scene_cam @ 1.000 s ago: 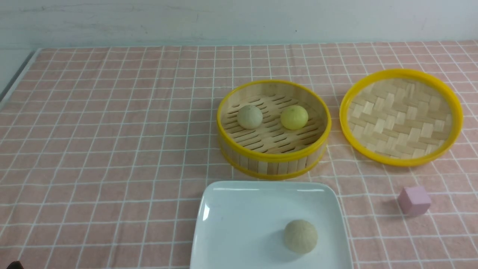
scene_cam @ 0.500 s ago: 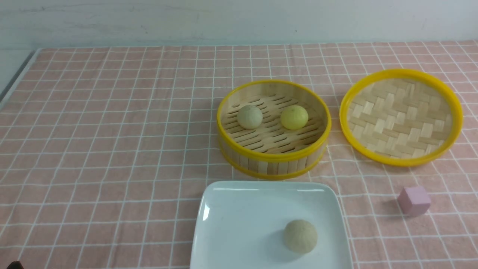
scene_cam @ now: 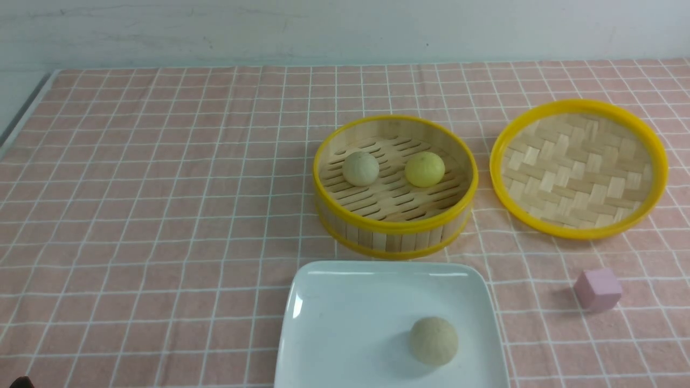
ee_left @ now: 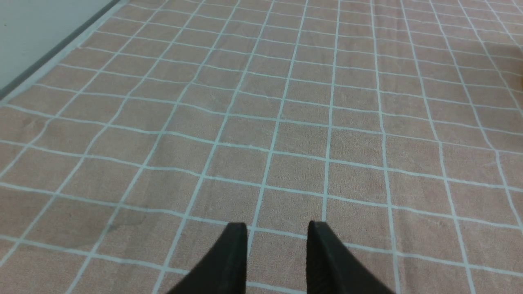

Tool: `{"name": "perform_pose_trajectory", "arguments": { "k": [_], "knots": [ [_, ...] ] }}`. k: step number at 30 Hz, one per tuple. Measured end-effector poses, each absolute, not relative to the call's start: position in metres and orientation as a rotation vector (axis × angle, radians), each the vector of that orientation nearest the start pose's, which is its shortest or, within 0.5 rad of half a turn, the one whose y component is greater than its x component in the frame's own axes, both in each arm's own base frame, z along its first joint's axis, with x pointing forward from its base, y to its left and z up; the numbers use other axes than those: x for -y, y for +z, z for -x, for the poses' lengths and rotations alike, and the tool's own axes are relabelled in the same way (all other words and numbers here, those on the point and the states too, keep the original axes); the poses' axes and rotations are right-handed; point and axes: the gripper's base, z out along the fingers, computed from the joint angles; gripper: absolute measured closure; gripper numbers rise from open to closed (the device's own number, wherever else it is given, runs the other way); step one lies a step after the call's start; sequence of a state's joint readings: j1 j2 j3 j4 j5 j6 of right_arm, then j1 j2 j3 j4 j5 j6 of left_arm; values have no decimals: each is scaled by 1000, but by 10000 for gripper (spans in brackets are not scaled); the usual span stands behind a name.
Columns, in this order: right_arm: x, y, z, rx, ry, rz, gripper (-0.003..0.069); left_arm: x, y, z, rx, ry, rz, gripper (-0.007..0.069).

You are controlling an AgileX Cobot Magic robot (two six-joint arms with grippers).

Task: Put the steamed buns into the plate on the pink tablecloth.
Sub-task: 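Reach toward a bun in the bamboo steamer with the right gripper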

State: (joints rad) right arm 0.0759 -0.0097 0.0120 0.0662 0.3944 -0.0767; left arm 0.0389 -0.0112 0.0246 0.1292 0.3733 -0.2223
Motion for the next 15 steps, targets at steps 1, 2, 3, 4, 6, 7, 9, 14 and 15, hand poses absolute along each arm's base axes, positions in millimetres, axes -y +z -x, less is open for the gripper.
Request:
{"name": "perform_pose_trajectory", "arguments": {
  "k": [1, 2, 3, 4, 6, 7, 9, 14, 15],
  "knots": [
    [-6, 174, -52, -1877, 65, 103, 420, -6, 172, -52, -1860, 0, 164, 384],
    [-6, 174, -52, -1877, 65, 103, 420, -6, 172, -52, -1860, 0, 164, 384],
    [-6, 174, -52, -1877, 65, 103, 420, -6, 172, -52, -1860, 0, 164, 384],
    [-6, 174, -52, -1877, 65, 103, 420, -6, 172, -52, -1860, 0, 164, 384],
    [-6, 174, -52, -1877, 65, 103, 420, -6, 172, -52, -1860, 0, 164, 384],
    [-6, 174, -52, -1876, 65, 103, 420, -6, 172, -52, -1860, -2, 166, 384],
    [-7, 175, -52, -1870, 115, 58, 420, -5, 173, -53, -1850, -62, 217, 384],
    [-18, 177, -51, -1829, 625, -388, 420, 7, 176, -54, -1725, -639, 710, 384],
    [-20, 178, -51, -1810, 742, -489, 420, 9, 177, -54, -1681, -771, 825, 384]
  ]
}}
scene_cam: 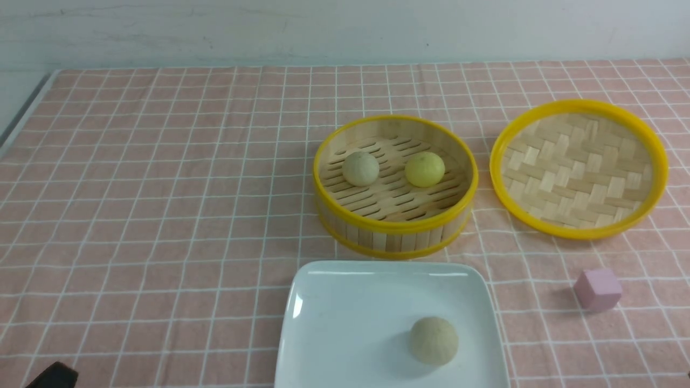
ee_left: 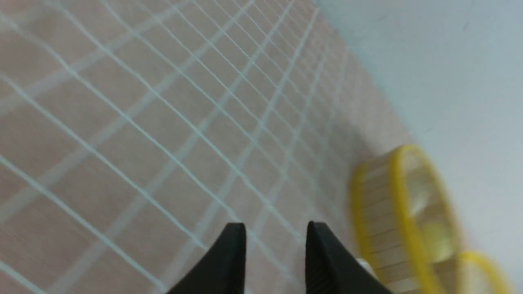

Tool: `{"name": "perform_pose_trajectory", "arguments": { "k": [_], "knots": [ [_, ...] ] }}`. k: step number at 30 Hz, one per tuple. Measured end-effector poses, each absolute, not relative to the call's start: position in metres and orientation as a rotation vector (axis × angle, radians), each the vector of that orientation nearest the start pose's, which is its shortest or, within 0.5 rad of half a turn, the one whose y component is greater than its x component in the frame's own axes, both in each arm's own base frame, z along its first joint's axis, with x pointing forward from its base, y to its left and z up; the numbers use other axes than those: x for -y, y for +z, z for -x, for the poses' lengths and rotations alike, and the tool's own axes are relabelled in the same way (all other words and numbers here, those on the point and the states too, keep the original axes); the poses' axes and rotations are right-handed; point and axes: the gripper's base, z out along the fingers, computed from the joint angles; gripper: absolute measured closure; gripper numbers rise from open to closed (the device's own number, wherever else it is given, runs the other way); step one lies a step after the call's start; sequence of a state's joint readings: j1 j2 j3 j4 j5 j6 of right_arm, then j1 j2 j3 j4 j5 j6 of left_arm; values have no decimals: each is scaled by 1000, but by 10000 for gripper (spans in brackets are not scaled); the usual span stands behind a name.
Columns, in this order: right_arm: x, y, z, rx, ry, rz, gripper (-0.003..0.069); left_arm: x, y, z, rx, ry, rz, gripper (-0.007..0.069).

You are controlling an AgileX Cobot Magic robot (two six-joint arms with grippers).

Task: Put the steamed buns into the plate on the pink tablecloth.
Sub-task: 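Reach toward a bun in the bamboo steamer with the right gripper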

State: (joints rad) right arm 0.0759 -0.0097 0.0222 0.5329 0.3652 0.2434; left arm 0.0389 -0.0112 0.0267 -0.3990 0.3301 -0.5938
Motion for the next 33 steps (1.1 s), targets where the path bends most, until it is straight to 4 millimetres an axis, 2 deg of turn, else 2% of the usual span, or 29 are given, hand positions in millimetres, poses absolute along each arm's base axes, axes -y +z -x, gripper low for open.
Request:
{"name": "perform_pose_trajectory", "arguments": {
  "k": [1, 2, 3, 7, 12, 14, 16, 17, 18, 19, 20, 22, 24, 27, 30, 31, 32, 33],
  "knots": [
    [-21, 178, -51, -1807, 758, -504, 420, 10, 178, -54, -1667, -803, 857, 384],
    [-23, 180, -51, -1776, 870, -598, 420, 13, 179, -54, -1599, -969, 999, 384],
    [-24, 181, -51, -1759, 919, -635, 420, 14, 181, -54, -1563, -1044, 1062, 384],
    [-26, 183, -51, -1728, 1024, -710, 420, 15, 183, -55, -1496, -1154, 1151, 384],
    [-26, 186, -51, -1696, 1065, -741, 426, 13, 186, -55, -1453, -1156, 1146, 389],
    [-25, 195, -51, -1669, 1045, -697, 453, 13, 191, -55, -1468, -1132, 1098, 412],
    [-24, 226, -47, -1621, 922, -504, 545, 16, 218, -50, -1506, -1063, 915, 483],
    [-24, 231, -47, -1615, 905, -482, 554, 17, 224, -48, -1499, -1059, 891, 498],
    [-24, 255, -46, -1619, 793, -344, 627, 19, 243, -44, -1527, -993, 761, 563],
    [-25, 267, -47, -1653, 732, -270, 657, 21, 256, -42, -1571, -945, 681, 591],
    [-26, 269, -49, -1674, 720, -261, 662, 22, 258, -42, -1583, -935, 667, 591],
    [-32, 285, -61, -1873, 642, -138, 669, 29, 274, -46, -1805, -841, 531, 620],
    [-37, 289, -80, -2108, 620, -80, 669, 33, 277, -56, -2022, -795, 465, 623],
    [-45, 280, -109, -2459, 633, -6, 668, 37, 268, -76, -2350, -756, 418, 623],
    [-58, 271, -130, -2647, 761, 169, 666, 37, 258, -91, -2511, -735, 385, 623],
    [-68, 268, -136, -2668, 859, 274, 664, 37, 256, -96, -2542, -729, 372, 623],
    [-86, 267, -142, -2630, 1024, 442, 662, 37, 251, -105, -2584, -722, 349, 623],
    [-98, 266, -148, -2601, 1103, 529, 659, 37, 248, -110, -2603, -727, 343, 623]
  ]
}}
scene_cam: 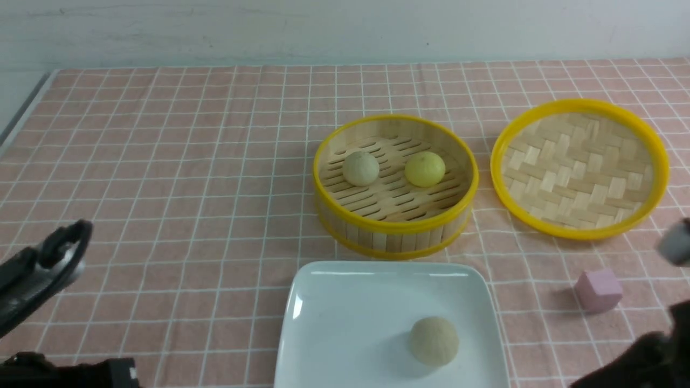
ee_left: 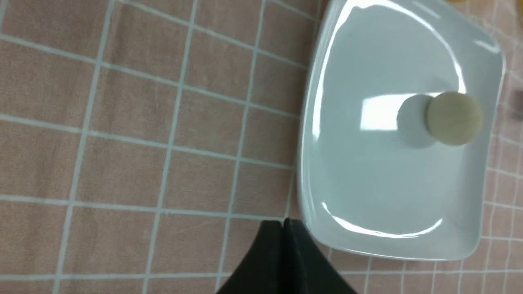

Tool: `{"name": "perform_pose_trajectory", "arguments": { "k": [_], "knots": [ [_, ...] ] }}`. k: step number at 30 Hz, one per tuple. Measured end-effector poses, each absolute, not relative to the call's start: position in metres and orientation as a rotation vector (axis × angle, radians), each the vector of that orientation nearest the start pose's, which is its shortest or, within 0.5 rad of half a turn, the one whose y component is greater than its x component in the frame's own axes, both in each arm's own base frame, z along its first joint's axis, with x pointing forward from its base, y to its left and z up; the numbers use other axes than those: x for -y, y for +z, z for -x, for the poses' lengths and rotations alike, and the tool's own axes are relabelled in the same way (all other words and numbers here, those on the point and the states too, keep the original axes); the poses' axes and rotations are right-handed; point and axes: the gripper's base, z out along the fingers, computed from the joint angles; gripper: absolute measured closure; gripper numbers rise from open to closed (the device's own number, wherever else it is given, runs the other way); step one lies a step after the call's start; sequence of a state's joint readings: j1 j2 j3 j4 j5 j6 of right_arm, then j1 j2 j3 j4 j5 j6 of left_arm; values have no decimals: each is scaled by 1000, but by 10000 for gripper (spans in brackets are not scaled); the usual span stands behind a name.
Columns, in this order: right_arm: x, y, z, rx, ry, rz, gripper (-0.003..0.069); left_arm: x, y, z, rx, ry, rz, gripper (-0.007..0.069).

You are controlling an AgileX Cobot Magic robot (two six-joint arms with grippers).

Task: Put the steamed buns into the plate on the pink tablecloth.
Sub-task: 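Reach toward a bun in the bamboo steamer with the right gripper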

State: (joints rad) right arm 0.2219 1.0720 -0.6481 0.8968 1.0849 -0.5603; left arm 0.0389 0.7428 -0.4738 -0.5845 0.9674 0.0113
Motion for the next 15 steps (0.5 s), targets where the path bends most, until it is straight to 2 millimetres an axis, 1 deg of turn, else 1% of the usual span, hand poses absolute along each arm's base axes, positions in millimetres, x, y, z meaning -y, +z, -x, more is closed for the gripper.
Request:
{"name": "perform_pose_trajectory", "arguments": {
  "k": [1, 2, 4, 5, 6, 9, 11, 13, 15],
  "knots": [
    [-100, 266, -149, -2594, 1115, 544, 659, 37, 248, -110, -2605, -727, 341, 622],
    [-118, 266, -161, -2543, 1142, 634, 657, 38, 245, -115, -2617, -734, 333, 620],
    [-133, 265, -177, -2525, 1064, 672, 653, 38, 244, -118, -2621, -737, 335, 618],
    [-135, 265, -182, -2525, 1053, 675, 653, 38, 243, -119, -2623, -737, 336, 617],
    [-143, 268, -200, -2536, 953, 696, 646, 37, 243, -119, -2625, -733, 332, 615],
    [-151, 276, -235, -2578, 759, 694, 628, 36, 242, -119, -2632, -702, 318, 609],
    [-153, 284, -261, -2591, 626, 645, 604, 35, 241, -119, -2638, -683, 308, 607],
    [-156, 292, -284, -2577, 537, 577, 575, 34, 241, -119, -2641, -670, 303, 605],
    [-161, 291, -306, -2573, 483, 534, 526, 34, 241, -120, -2634, -663, 304, 603]
  ]
}}
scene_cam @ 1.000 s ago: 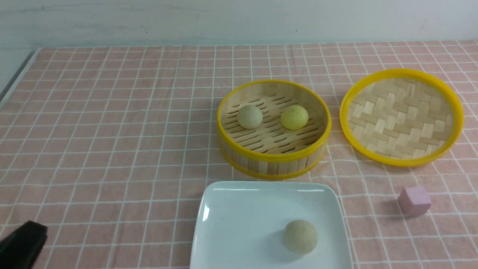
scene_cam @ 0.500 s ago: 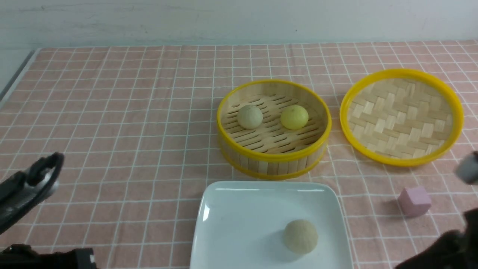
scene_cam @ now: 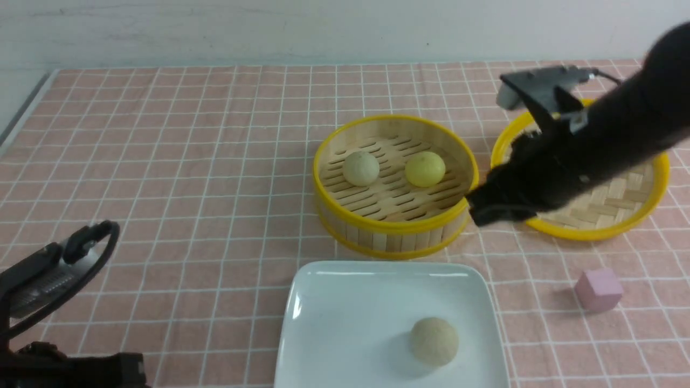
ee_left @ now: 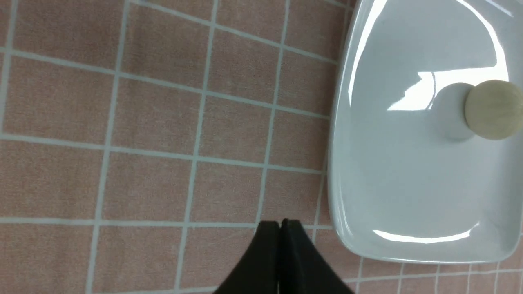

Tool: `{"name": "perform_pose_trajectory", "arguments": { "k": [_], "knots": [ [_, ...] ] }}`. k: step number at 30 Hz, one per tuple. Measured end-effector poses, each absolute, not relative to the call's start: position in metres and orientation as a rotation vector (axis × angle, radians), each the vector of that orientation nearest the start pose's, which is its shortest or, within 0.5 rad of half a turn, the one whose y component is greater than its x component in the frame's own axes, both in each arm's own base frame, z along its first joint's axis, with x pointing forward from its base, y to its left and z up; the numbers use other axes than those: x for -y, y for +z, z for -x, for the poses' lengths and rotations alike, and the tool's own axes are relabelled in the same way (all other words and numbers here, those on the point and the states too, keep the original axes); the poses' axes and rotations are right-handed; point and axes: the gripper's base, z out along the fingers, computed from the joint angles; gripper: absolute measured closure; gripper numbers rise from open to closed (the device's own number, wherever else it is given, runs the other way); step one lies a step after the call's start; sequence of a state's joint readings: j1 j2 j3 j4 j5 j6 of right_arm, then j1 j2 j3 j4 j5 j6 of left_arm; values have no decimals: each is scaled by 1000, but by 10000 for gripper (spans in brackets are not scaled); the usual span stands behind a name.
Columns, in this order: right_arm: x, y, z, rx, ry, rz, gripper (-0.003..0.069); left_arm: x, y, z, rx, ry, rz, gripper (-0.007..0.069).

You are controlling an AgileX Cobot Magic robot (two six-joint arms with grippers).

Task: Put the steamed buns into the plate on the pink tablecloth.
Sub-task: 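Reach toward a bun in the bamboo steamer with the right gripper, then move the steamed bun from the bamboo steamer onto the white plate with the right gripper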

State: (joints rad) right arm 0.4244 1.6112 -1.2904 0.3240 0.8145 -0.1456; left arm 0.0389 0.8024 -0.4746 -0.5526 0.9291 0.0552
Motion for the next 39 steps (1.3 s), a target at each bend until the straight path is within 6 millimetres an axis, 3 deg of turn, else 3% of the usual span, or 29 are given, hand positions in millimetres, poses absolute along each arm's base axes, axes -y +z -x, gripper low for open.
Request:
{"name": "perform_pose_trajectory", "arguments": {
  "k": [5, 6, 8, 9, 11, 14, 16, 17, 19, 21, 22, 24, 25, 29, 31, 33, 35, 37, 38, 39],
  "knots": [
    [-180, 273, -366, -2541, 360, 530, 322, 33, 242, -122, -2610, -649, 309, 596],
    [-180, 272, -368, -2539, 355, 532, 322, 33, 242, -122, -2608, -648, 310, 596],
    [-188, 260, -397, -2477, 290, 540, 238, 32, 243, -124, -2588, -650, 319, 589],
    [-188, 259, -398, -2477, 284, 544, 238, 32, 243, -123, -2589, -650, 319, 589],
    [-195, 240, -421, -2436, 239, 527, 210, 32, 243, -124, -2583, -652, 322, 586],
    [-197, 222, -430, -2447, 219, 513, 224, 32, 243, -124, -2580, -652, 323, 583],
    [-198, 197, -435, -2493, 200, 511, 291, 32, 243, -124, -2580, -652, 323, 580],
    [-198, 196, -436, -2495, 197, 513, 298, 32, 243, -124, -2579, -652, 323, 580],
    [-199, 195, -437, -2490, 199, 511, 435, 32, 244, -124, -2576, -651, 324, 576],
    [-199, 199, -437, -2482, 205, 507, 496, 32, 244, -125, -2576, -650, 324, 574],
    [-198, 207, -435, -2474, 211, 503, 592, 32, 244, -125, -2576, -652, 330, 572],
    [-196, 220, -429, -2482, 212, 504, 641, 32, 244, -125, -2575, -659, 357, 569],
    [-196, 223, -428, -2484, 212, 505, 645, 32, 244, -125, -2575, -661, 363, 568],
    [-182, 294, -396, -2459, 225, 505, 645, 32, 244, -125, -2574, -675, 415, 557],
    [-171, 333, -368, -2458, 255, 500, 645, 32, 244, -125, -2574, -676, 419, 554],
    [-163, 355, -340, -2493, 307, 506, 645, 32, 244, -125, -2573, -675, 419, 552],
    [-159, 359, -324, -2525, 352, 520, 645, 32, 244, -125, -2571, -674, 419, 551],
    [-157, 348, -297, -2591, 467, 560, 645, 32, 244, -125, -2566, -667, 420, 549],
    [-157, 344, -293, -2602, 488, 569, 645, 32, 244, -125, -2566, -667, 420, 549],
    [-159, 326, -282, -2635, 561, 587, 645, 31, 244, -125, -2567, -662, 417, 547]
  ]
}}
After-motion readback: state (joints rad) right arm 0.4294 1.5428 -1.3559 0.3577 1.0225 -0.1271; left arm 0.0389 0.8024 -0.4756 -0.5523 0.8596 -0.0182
